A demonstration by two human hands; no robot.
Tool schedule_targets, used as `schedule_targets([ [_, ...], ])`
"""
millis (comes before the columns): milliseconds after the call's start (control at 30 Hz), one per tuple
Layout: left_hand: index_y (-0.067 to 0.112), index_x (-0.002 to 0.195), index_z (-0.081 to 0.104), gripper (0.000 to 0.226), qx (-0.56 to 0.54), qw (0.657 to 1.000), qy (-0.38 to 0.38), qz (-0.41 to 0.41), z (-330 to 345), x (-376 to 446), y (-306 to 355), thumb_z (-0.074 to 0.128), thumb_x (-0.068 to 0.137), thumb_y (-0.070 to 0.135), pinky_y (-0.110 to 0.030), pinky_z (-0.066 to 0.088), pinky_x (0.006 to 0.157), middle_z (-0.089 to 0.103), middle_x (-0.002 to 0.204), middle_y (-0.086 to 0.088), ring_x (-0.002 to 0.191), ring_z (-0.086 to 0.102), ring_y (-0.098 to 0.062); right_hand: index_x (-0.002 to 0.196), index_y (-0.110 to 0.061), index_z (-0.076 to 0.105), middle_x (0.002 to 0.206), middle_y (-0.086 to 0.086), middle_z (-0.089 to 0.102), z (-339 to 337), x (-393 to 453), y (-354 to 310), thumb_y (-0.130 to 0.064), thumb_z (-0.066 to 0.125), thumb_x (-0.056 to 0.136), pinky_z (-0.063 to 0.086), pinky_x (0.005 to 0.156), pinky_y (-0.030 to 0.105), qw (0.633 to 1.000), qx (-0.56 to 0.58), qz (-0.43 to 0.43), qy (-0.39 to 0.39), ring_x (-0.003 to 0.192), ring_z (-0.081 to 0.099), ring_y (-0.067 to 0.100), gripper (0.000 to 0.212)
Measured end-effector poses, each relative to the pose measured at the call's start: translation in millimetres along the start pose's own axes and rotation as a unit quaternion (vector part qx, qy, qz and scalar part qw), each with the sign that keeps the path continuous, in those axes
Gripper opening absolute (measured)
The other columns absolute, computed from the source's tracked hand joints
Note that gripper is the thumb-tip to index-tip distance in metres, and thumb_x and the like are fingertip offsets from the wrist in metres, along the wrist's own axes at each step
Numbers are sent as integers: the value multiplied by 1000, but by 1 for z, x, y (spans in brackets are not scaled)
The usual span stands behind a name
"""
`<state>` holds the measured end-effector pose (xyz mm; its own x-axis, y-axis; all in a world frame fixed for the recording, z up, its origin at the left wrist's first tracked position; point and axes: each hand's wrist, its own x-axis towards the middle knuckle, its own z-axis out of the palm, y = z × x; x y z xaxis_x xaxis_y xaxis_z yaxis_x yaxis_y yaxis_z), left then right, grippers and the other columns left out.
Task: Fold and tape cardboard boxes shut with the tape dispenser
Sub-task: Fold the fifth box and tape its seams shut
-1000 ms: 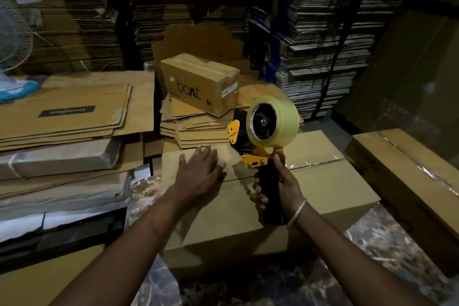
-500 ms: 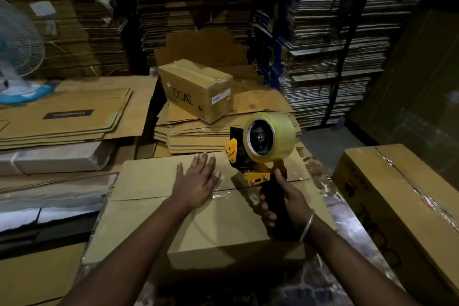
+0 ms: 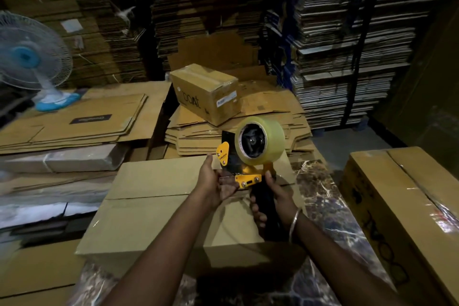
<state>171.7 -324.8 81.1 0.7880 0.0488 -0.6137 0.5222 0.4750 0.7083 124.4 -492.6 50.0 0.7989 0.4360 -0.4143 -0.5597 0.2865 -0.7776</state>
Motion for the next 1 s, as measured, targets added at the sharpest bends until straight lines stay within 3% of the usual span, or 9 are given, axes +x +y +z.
schedule_targets([
  [133, 1, 82, 61, 56, 18, 998, -20, -54, 1, -7, 12, 45, 99, 52, -26, 55, 46, 66, 63, -12, 48, 65, -20, 71, -8, 58, 60, 6, 49, -1, 1, 0, -78, 44, 76, 32, 40, 23, 1000, 10, 2, -3, 39, 39, 15, 72],
  [267, 2, 84, 58, 39, 47, 994, -45, -84, 3, -8, 16, 50, 99, 37, -28, 57, 48, 64, 58, -9, 44, 64, -18, 71, -8, 58, 61, 6, 49, -4, 0, 1, -77, 42, 78, 34, 41, 23, 1000, 20, -7, -13, 39, 41, 14, 71],
  [400, -1, 93, 64, 42, 77, 988, -84, -107, 1, -3, 19, 50, 100, 38, -32, 60, 52, 70, 74, -16, 56, 70, -25, 72, -7, 61, 60, 7, 51, -8, 2, 4, -77, 45, 80, 36, 39, 23, 998, 46, -27, -27, 37, 42, 14, 73],
  [533, -3, 98, 66, 44, 70, 984, -112, -121, 2, 2, 15, 36, 105, 28, -39, 62, 61, 71, 85, -23, 69, 73, -32, 73, -6, 62, 63, 9, 51, -10, 5, 7, -86, 64, 60, 37, 40, 23, 996, 54, -58, -41, 38, 42, 15, 81],
  [633, -4, 82, 70, 48, 38, 983, -129, -126, 5, 1, 13, 37, 105, 22, -35, 61, 56, 71, 73, -19, 60, 72, -28, 72, -6, 62, 62, 8, 52, -12, 5, 7, -83, 56, 68, 37, 40, 23, 995, 62, -71, -36, 38, 42, 15, 78],
  [700, -3, 90, 66, 37, 37, 984, -123, -122, 9, -1, 12, 40, 105, 19, -33, 60, 52, 72, 73, -19, 58, 72, -28, 73, -6, 61, 61, 8, 52, -13, 4, 8, -82, 54, 73, 37, 40, 23, 994, 71, -73, -32, 37, 42, 15, 77],
  [767, -3, 94, 63, 29, 35, 986, -113, -115, 12, -2, 10, 43, 104, 16, -31, 59, 48, 72, 72, -18, 56, 72, -27, 74, -6, 60, 61, 7, 53, -14, 6, 8, -85, 61, 64, 37, 40, 23, 993, 77, -77, -35, 37, 43, 15, 80],
  [1000, -2, 96, 65, 25, 6, 987, -111, -113, 12, -3, 9, 50, 102, 17, -28, 58, 46, 71, 74, -17, 55, 71, -24, 76, -5, 60, 64, 7, 52, -16, 8, 9, -86, 70, 56, 39, 41, 24, 992, 83, -88, -40, 40, 44, 14, 83],
])
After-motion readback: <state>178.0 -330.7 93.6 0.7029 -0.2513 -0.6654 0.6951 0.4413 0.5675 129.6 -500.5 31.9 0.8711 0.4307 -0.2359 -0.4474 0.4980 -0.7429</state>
